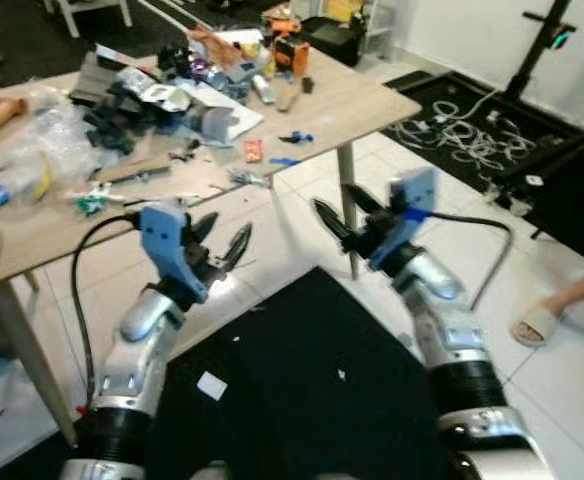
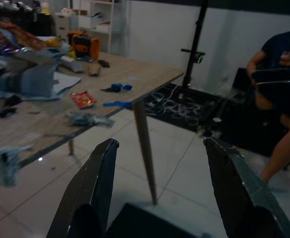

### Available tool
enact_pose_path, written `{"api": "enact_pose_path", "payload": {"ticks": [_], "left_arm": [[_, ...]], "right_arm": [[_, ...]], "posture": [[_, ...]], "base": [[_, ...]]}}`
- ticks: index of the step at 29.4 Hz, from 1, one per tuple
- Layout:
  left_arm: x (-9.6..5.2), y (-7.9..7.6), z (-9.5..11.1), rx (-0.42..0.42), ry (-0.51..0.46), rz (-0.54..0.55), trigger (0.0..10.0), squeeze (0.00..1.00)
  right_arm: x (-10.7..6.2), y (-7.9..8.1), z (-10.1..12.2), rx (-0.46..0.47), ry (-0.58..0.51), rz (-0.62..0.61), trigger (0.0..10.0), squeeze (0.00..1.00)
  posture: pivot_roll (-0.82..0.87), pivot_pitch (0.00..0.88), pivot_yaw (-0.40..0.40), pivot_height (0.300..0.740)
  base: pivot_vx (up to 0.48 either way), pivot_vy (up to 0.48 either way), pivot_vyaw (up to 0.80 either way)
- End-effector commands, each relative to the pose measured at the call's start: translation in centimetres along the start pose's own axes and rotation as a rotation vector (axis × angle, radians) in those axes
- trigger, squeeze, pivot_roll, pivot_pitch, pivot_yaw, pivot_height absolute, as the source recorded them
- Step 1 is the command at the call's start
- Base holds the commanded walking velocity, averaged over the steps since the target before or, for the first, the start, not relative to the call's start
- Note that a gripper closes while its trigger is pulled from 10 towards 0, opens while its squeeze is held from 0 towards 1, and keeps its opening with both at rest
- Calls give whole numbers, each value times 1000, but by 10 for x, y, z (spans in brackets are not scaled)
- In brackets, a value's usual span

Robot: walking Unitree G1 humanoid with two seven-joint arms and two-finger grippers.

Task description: Picking trash to rubbish bin

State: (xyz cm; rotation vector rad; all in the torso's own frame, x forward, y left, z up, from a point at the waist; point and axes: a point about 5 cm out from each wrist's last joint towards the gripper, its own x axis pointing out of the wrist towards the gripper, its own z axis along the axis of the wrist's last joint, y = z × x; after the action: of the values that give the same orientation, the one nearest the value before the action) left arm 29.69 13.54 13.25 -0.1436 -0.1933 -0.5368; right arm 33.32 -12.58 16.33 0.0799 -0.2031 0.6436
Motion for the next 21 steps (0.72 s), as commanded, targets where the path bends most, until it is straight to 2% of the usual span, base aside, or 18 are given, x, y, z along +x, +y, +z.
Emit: {"api": "enact_pose_path", "payload": {"ticks": [1, 17, 21], "left_arm": [[0, -1, -1, -9, 6, -7, 10000, 0], [3, -3, -2, -9, 14, -15, 10000, 0], [3, -3, -2, -6, 24, -22, 10000, 0]], "right_arm": [[-4, -5, -1, 4, 11, -17, 10000, 0], [-4, -9, -3, 15, 28, -29, 10000, 0], [-4, -11, -4, 32, 34, -55, 10000, 0]], "posture": [[-123, 0, -9, 740], [-124, 0, -24, 740], [-119, 0, -32, 740]], "base": [[0, 0, 675], [0, 0, 671], [0, 0, 0]]}}
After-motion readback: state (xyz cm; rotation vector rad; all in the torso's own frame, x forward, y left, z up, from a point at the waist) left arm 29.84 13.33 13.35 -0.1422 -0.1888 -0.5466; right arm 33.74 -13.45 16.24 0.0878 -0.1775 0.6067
